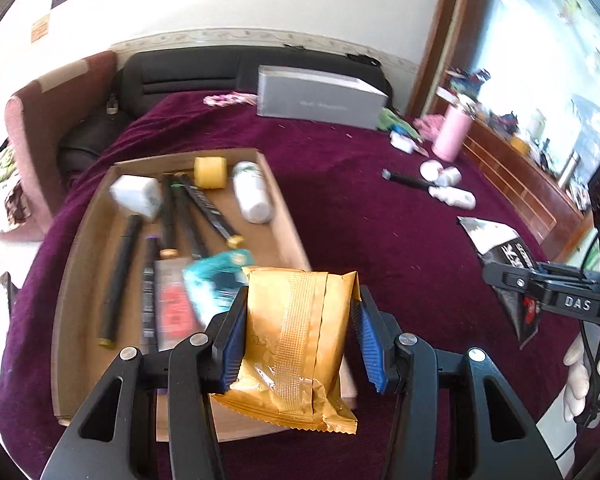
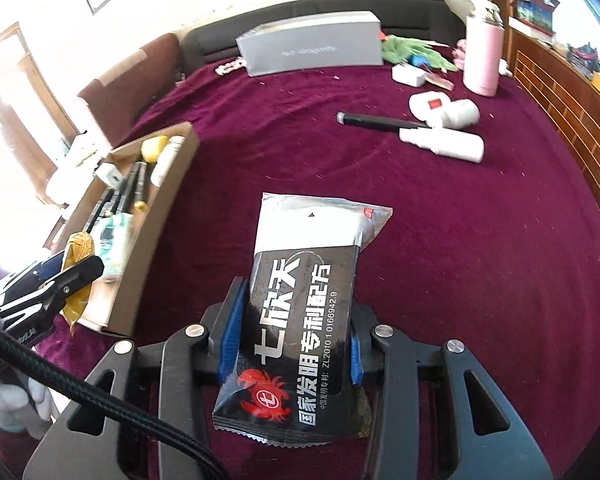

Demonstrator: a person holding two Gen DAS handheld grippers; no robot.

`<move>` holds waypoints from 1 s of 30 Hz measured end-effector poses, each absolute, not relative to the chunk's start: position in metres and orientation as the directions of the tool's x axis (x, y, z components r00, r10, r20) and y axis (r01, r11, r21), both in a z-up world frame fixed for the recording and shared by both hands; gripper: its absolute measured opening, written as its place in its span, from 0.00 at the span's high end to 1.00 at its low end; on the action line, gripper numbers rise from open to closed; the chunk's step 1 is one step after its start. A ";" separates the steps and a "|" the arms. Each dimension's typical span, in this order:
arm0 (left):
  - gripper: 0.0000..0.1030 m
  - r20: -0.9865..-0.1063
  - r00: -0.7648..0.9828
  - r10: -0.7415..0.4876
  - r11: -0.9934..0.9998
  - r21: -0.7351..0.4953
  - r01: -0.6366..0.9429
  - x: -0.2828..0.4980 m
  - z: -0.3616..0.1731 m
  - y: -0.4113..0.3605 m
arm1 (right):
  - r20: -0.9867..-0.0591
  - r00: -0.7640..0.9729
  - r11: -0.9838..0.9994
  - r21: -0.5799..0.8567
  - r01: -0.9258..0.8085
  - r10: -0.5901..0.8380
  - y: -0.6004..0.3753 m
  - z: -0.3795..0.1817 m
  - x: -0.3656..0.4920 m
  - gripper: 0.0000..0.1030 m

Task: Organize objects
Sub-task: 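Carry both packets over the tray and release them inside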

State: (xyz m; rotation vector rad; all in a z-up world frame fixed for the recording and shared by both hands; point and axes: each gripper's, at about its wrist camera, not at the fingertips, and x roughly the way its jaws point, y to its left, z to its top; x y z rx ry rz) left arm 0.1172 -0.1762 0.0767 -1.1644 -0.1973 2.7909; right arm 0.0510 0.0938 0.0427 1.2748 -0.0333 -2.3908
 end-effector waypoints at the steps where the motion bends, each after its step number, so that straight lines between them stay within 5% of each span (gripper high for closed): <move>1: 0.58 -0.694 -0.705 0.142 -0.986 -0.164 -0.037 0.118 0.079 -0.183 | -0.783 -0.486 -0.904 0.221 0.367 -0.388 0.091 0.046 0.052 0.62; 30: 0.57 -0.675 -0.737 -0.012 -0.978 -0.145 0.148 0.101 0.097 -0.298 | -0.737 -0.316 -0.716 0.314 0.623 -0.598 -0.071 0.095 0.040 0.61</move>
